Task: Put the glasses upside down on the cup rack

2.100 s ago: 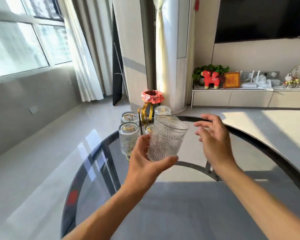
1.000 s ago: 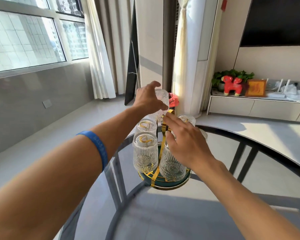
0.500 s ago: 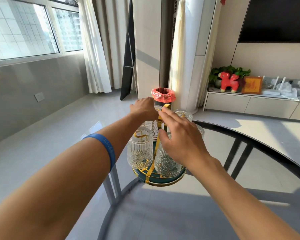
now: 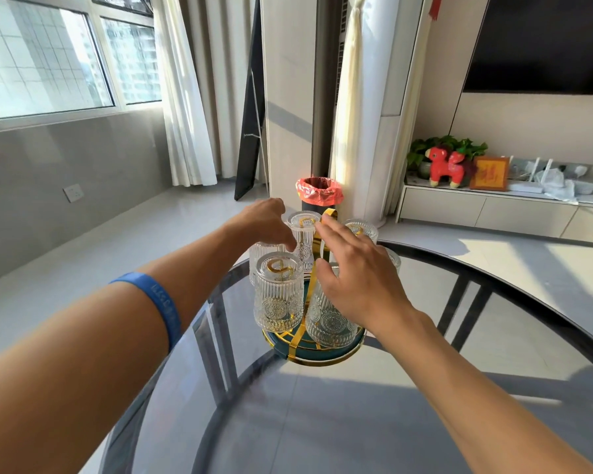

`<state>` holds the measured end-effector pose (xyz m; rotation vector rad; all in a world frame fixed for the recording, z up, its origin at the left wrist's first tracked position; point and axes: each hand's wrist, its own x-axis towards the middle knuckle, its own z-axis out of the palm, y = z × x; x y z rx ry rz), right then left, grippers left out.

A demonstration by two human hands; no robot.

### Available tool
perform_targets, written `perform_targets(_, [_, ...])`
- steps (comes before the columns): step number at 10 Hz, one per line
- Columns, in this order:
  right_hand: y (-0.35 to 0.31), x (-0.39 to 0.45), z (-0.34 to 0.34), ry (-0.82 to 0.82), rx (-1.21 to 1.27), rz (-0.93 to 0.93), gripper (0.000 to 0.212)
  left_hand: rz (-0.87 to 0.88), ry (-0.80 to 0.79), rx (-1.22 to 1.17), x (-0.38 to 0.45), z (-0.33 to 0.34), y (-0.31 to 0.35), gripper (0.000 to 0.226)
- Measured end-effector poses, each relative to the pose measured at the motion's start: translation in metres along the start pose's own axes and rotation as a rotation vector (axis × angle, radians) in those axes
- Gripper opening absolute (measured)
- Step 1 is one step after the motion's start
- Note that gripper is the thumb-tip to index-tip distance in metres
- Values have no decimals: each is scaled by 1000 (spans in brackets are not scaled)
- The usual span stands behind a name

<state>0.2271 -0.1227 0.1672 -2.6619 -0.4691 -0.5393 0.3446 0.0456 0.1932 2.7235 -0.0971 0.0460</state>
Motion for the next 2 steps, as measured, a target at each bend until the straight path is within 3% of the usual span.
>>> perform_targets(2, [3,3,-18,-69,29,5,56,-2,85,-235,-19,2,-5,85])
